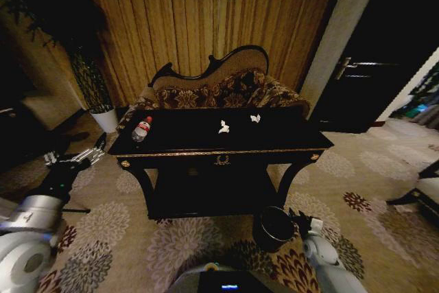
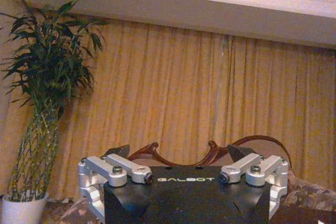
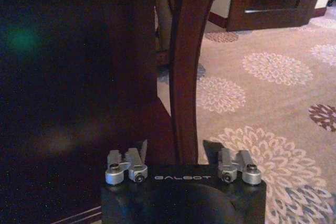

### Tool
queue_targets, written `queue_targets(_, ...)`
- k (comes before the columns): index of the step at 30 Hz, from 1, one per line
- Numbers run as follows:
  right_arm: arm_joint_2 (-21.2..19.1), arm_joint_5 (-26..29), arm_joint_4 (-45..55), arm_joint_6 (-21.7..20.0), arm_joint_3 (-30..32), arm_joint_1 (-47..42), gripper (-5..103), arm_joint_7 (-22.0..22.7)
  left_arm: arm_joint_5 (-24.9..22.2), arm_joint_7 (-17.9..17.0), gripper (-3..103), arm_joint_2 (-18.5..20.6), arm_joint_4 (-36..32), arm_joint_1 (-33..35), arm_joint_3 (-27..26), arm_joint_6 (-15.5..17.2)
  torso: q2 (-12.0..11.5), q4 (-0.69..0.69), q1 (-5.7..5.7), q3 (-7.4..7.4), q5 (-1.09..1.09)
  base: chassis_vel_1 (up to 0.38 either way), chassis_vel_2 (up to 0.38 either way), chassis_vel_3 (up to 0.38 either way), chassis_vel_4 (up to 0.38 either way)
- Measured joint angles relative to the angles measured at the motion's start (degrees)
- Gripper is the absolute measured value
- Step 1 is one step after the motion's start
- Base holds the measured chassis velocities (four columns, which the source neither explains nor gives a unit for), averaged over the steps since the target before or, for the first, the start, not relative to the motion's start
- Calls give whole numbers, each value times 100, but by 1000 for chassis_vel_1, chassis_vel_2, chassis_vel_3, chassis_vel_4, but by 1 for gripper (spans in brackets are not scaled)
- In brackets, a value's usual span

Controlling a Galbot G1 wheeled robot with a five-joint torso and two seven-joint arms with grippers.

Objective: Move to the front of the table and place the trash on the table into the trash bin.

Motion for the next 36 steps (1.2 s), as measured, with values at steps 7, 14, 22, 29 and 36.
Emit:
queue_targets(7,-26,13,121,0,22,-77,80,-23,2,-1,100,-30,-1,13,9,0,0,1,0,0,0,0,0,0,0)
queue_targets(14,-84,346,606,-95,264,-181,100,-75,-11,14,100,-103,-40,34,12,-3,0,1,0,0,0,0,0,0,0)
queue_targets(22,-411,698,971,239,488,-343,100,-495,-140,19,100,-138,-44,69,-103,-30,0,0,0,0,1,0,0,0,0)
queue_targets(29,-690,848,2088,861,714,-445,100,-690,-124,200,100,-177,42,119,-105,-294,0,1,0,0,-1,0,0,0,0)
queue_targets(36,-835,985,3257,604,833,-449,100,-660,-111,229,100,-238,39,140,-98,-321,0,0,0,0,0,0,0,0,0)
